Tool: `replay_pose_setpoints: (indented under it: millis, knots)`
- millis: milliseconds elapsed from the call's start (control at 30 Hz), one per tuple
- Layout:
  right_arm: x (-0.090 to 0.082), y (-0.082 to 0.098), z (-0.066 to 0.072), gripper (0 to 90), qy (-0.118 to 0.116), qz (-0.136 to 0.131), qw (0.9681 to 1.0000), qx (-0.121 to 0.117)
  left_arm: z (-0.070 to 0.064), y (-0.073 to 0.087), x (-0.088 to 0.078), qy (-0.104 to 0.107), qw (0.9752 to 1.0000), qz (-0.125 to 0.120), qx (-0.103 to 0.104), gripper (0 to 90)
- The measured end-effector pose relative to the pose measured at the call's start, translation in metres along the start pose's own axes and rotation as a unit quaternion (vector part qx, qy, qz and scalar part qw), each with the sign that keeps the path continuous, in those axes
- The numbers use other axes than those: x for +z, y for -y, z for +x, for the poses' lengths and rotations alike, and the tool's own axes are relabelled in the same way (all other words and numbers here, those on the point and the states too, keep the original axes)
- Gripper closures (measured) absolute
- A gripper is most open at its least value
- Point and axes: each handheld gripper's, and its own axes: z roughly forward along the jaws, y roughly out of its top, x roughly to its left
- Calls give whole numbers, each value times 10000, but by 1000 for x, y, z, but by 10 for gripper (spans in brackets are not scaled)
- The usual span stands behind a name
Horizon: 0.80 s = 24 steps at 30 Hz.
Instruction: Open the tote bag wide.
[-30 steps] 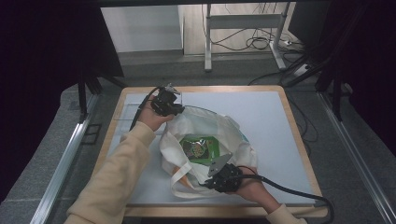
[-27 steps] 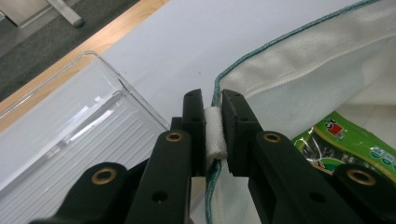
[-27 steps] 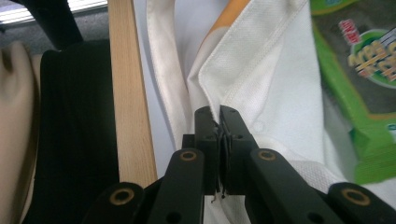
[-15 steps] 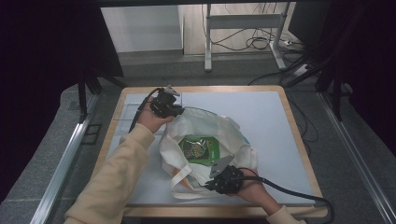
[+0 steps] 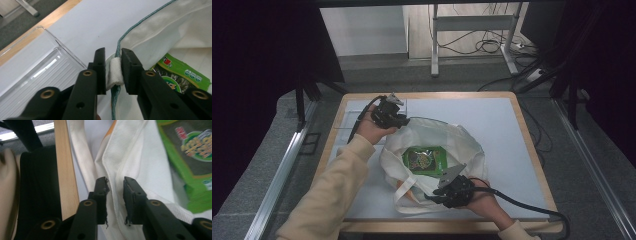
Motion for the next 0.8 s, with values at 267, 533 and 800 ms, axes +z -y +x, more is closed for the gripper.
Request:
replay_pose_setpoints:
  millis: [267, 533, 800]
  knots:
    - [-20, -7, -2, 589, 309, -376, 9988, 96, -21, 3, -36, 181, 9991, -205, 314, 690]
    - [-30, -18, -6, 627, 337, -536, 9975, 301, -45, 6, -31, 531, 9952, 266, 783, 900]
    - [-37, -34, -19, 688, 532, -622, 9952, 543, -57, 6, -1, 701, 9913, 711, 861, 900]
